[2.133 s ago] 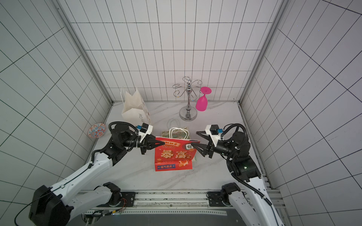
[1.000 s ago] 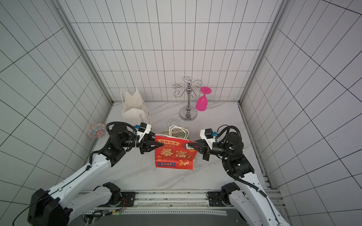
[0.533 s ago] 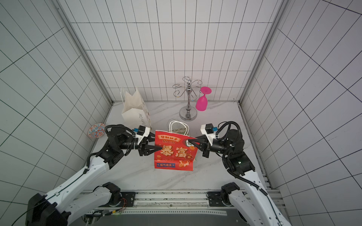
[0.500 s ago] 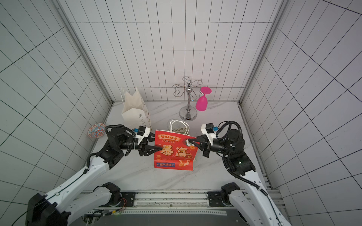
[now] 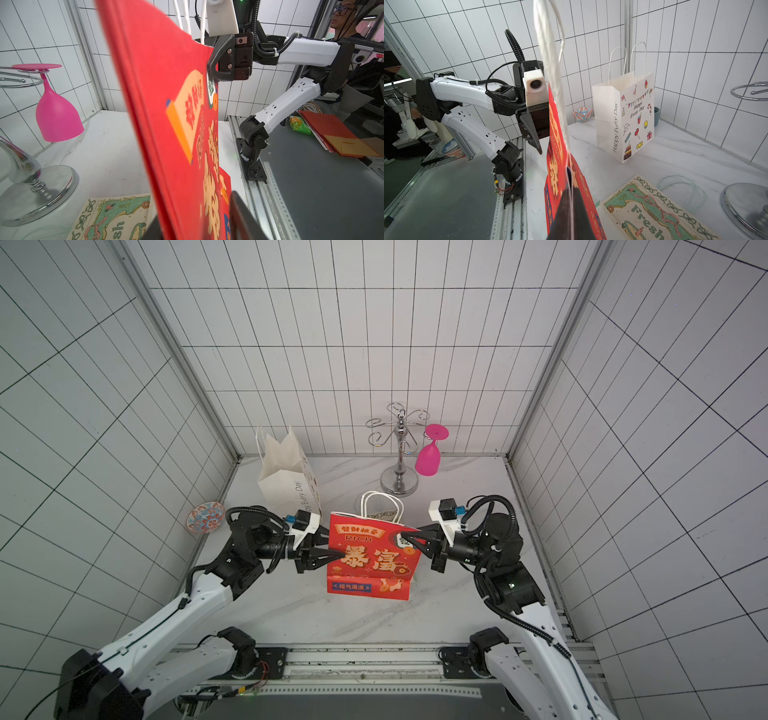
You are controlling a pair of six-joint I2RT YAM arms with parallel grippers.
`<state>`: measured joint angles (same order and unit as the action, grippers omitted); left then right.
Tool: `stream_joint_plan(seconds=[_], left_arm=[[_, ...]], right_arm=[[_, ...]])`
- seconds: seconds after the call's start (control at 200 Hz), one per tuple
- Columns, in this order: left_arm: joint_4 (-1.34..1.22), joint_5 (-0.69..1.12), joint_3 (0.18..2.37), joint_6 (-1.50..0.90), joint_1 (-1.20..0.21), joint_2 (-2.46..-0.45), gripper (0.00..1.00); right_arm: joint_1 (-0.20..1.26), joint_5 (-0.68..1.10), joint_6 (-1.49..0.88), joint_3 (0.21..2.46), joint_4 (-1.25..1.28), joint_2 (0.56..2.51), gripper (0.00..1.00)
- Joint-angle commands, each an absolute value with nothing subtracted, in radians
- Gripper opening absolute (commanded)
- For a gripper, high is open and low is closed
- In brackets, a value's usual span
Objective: Put away the paper bag
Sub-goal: Press the paper bag.
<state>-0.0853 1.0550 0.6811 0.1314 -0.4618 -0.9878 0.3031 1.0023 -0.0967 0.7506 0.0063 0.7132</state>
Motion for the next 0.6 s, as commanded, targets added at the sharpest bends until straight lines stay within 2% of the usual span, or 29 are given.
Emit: stream_joint_plan(seconds=[0.0,0.055,0.08,0.1,0.15,0.16,0.34,0.36,0.375,0.39,0.41,0.445,0.54,0.565,0.595], left_arm=[[-0.065,1.041,0.667,0.165,-0.462,-0.987,0.56],[-0.044,1.054,0.671,0.183,-0.463,-0.992,0.52],[-0.032,1.056,0.674,0.191,-0.465,-0.995,0.46],[-0.023,1.057,0.676,0.199,-0.466,-0.997,0.37],[-0.003,1.06,0.684,0.22,-0.468,-1.001,0.03],[-0.001,1.061,0.685,0.223,-0.469,-1.0,0.0],[0.007,1.063,0.681,0.234,-0.471,-0.994,0.0],[0.006,1.055,0.679,0.235,-0.47,-0.993,0.18],[0.005,1.046,0.677,0.234,-0.471,-0.994,0.35],[0.005,1.039,0.675,0.233,-0.472,-0.993,0.47],[0.002,1.031,0.672,0.235,-0.472,-0.992,0.56],[0.0,1.022,0.668,0.237,-0.473,-0.991,0.62],[0.006,1.029,0.667,0.245,-0.474,-0.992,0.62],[0.011,1.037,0.668,0.251,-0.475,-0.993,0.58],[0.023,1.046,0.672,0.263,-0.474,-0.995,0.42]], right_arm=[[0.292,0.999,-0.106,0.857,0.025,0.692,0.0],[0.291,0.986,-0.107,0.863,0.025,0.687,0.0],[0.29,0.978,-0.109,0.866,0.023,0.685,0.0],[0.291,0.971,-0.11,0.869,0.023,0.683,0.0],[0.288,0.953,-0.114,0.873,0.021,0.683,0.0],[0.287,0.949,-0.116,0.873,0.021,0.683,0.0],[0.282,0.943,-0.123,0.883,0.019,0.678,0.0],[0.281,0.943,-0.124,0.884,0.018,0.677,0.0],[0.281,0.943,-0.125,0.886,0.018,0.676,0.0],[0.281,0.945,-0.126,0.886,0.02,0.675,0.0],[0.28,0.947,-0.128,0.888,0.02,0.675,0.0],[0.279,0.95,-0.132,0.891,0.02,0.673,0.0],[0.279,0.956,-0.143,0.899,0.025,0.669,0.0],[0.279,0.956,-0.143,0.9,0.026,0.667,0.0],[0.279,0.956,-0.144,0.899,0.026,0.666,0.0]])
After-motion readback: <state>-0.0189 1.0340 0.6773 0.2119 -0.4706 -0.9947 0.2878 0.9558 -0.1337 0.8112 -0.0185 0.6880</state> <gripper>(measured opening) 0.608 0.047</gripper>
